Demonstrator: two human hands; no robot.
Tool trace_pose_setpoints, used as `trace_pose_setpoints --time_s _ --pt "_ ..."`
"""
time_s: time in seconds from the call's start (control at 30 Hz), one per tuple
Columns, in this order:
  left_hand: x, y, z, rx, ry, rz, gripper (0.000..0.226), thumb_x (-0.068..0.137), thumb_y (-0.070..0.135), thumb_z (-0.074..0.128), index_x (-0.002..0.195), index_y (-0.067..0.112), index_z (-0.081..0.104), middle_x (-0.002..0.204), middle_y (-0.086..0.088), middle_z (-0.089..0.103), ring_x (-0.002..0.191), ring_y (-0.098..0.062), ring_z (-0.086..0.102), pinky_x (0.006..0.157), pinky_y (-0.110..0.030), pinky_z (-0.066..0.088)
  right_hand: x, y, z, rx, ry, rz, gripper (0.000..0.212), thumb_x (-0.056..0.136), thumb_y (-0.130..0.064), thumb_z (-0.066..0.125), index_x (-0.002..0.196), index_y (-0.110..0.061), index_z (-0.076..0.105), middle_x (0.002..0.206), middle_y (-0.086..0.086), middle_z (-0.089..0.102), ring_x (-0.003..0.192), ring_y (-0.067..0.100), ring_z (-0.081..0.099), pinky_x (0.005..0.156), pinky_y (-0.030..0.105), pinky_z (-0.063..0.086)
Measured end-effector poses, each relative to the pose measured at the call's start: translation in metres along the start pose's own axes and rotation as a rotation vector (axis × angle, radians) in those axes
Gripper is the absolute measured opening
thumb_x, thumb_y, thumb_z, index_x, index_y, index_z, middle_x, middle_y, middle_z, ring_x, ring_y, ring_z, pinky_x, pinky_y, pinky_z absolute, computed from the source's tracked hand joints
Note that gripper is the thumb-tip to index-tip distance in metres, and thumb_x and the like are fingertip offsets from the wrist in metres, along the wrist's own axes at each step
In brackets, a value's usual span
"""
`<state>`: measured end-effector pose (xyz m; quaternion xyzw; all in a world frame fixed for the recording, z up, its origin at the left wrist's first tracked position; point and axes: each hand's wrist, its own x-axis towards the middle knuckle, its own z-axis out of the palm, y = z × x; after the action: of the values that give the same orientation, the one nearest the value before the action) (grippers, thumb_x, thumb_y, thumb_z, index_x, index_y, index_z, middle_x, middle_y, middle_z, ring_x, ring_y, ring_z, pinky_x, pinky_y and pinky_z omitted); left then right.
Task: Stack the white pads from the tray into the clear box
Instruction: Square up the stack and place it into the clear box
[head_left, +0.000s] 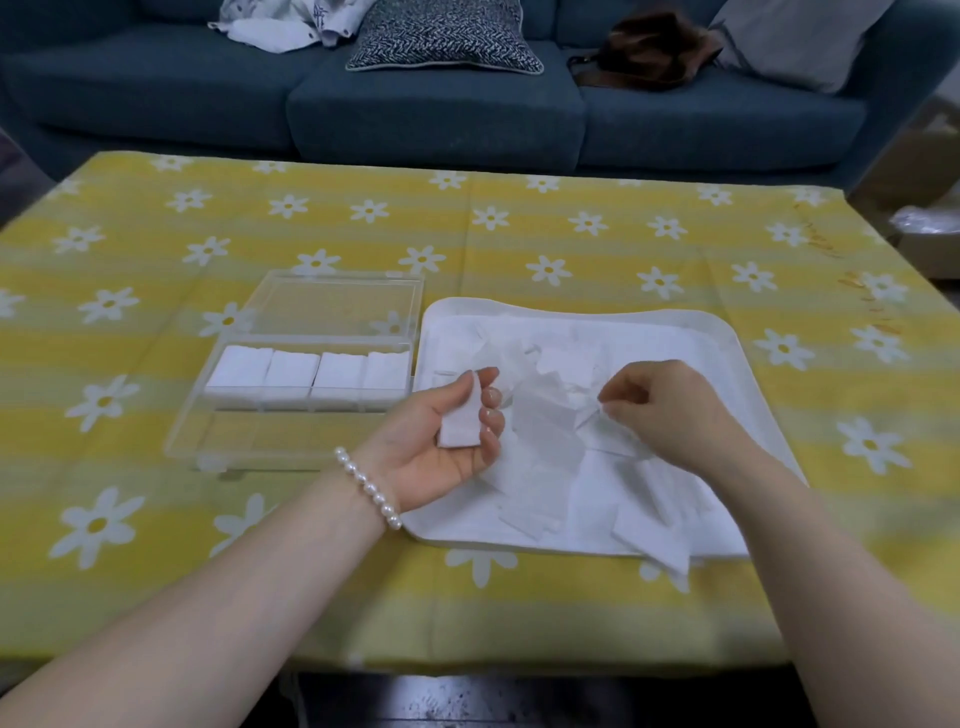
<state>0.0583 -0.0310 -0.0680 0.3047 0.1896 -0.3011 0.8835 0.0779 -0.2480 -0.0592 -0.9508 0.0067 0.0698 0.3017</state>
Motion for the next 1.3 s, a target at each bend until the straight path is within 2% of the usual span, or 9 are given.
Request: trace_pose_setpoints --time_s 0.07,0.23,0.4,0.5,0.67,0.83,1.0,1.13,1.3 --pt "-0.001 0.004 -0.001 0.028 0.022 0.018 0.016 0.096 0.021 0.043 0.095 0.013 0.057 0.066 0.001 0.054 0.049 -0.009 0.051 0.037 -0.016 0.041 0.000 -0.004 0.009 -0.013 -0.068 -0.004 0.005 0.081 -0.017 0.068 0.085 -0.019 0.066 0.074 -0.006 0.058 0.070 0.011 0.052 0.057 0.017 0.037" --pt "0.000 0.007 -0.002 0.087 0.087 0.055 0.028 0.094 0.040 0.048 0.096 0.013 0.055 0.068 0.000 0.057 0.048 -0.011 0.053 0.036 -0.017 0.042 0.000 -0.014 0.025 0.006 -0.072 0.066 0.034 0.071 -0.037 0.078 0.091 -0.019 0.057 0.082 -0.002 0.062 0.074 0.013 0.056 0.057 0.023 0.042" --pt "0.000 0.005 0.000 0.057 0.114 0.064 0.030 0.096 0.037 0.048 0.090 0.008 0.054 0.073 -0.009 0.069 0.057 -0.020 0.065 0.056 -0.036 0.058 -0.003 -0.016 0.037 -0.090 -0.113 0.128 0.039 0.070 -0.033 0.078 0.094 -0.016 0.053 0.089 0.003 0.062 0.086 0.022 0.059 0.074 0.034 0.049" --pt "-0.001 0.003 0.001 0.058 0.121 0.051 0.026 0.097 0.035 0.047 0.091 0.010 0.053 0.078 -0.011 0.072 0.063 -0.023 0.069 0.071 -0.046 0.055 -0.003 -0.021 0.042 -0.119 -0.094 0.099 0.021 0.077 -0.027 0.071 0.074 -0.017 0.053 0.081 0.006 0.065 0.078 0.025 0.060 0.071 0.034 0.051" --pt "0.002 0.001 -0.002 0.061 0.185 0.069 0.023 0.098 0.030 0.046 0.091 0.009 0.052 0.072 -0.011 0.071 0.060 -0.021 0.068 0.068 -0.038 0.057 0.000 -0.018 0.017 -0.024 0.007 0.123 0.029 0.080 -0.021 0.069 0.058 -0.006 0.056 0.059 0.009 0.056 0.060 0.023 0.052 0.057 0.028 0.040" --pt "0.003 -0.003 -0.001 0.066 0.181 0.060 0.024 0.096 0.031 0.050 0.092 0.008 0.054 0.070 -0.012 0.070 0.057 -0.021 0.067 0.066 -0.037 0.056 -0.004 -0.015 -0.007 0.397 0.077 0.092 0.019 0.078 -0.009 0.072 0.063 -0.006 0.061 0.049 0.005 0.052 0.038 0.007 0.045 0.046 0.019 0.033" --pt "0.004 -0.013 0.004 0.074 0.081 0.086 0.036 0.093 0.042 0.049 0.102 0.008 0.058 0.083 -0.011 0.071 0.070 -0.021 0.068 0.065 -0.033 0.059 -0.012 -0.032 0.005 0.928 -0.089 0.135 0.023 0.081 -0.007 0.066 0.063 -0.010 0.052 0.050 0.005 0.054 0.039 0.013 0.049 0.044 0.022 0.033" --pt "0.002 -0.018 0.008 0.039 -0.062 0.100 0.075 0.085 0.067 0.032 0.121 0.007 0.059 0.114 -0.015 0.067 0.099 -0.025 0.066 0.080 -0.034 0.055 -0.025 -0.050 0.028 1.068 -0.221 0.241 0.027 0.085 -0.010 0.063 0.063 -0.010 0.048 0.048 0.005 0.057 0.039 0.012 0.055 0.038 0.018 0.034" --pt "0.001 -0.018 0.009 0.005 -0.036 0.119 0.089 0.068 0.078 0.035 0.112 0.005 0.062 0.103 -0.013 0.070 0.091 -0.024 0.068 0.065 -0.032 0.055 -0.037 -0.063 0.047 1.107 -0.225 0.327 0.021 0.086 -0.014 0.065 0.070 -0.007 0.053 0.054 0.007 0.062 0.038 0.013 0.058 0.036 0.017 0.034"
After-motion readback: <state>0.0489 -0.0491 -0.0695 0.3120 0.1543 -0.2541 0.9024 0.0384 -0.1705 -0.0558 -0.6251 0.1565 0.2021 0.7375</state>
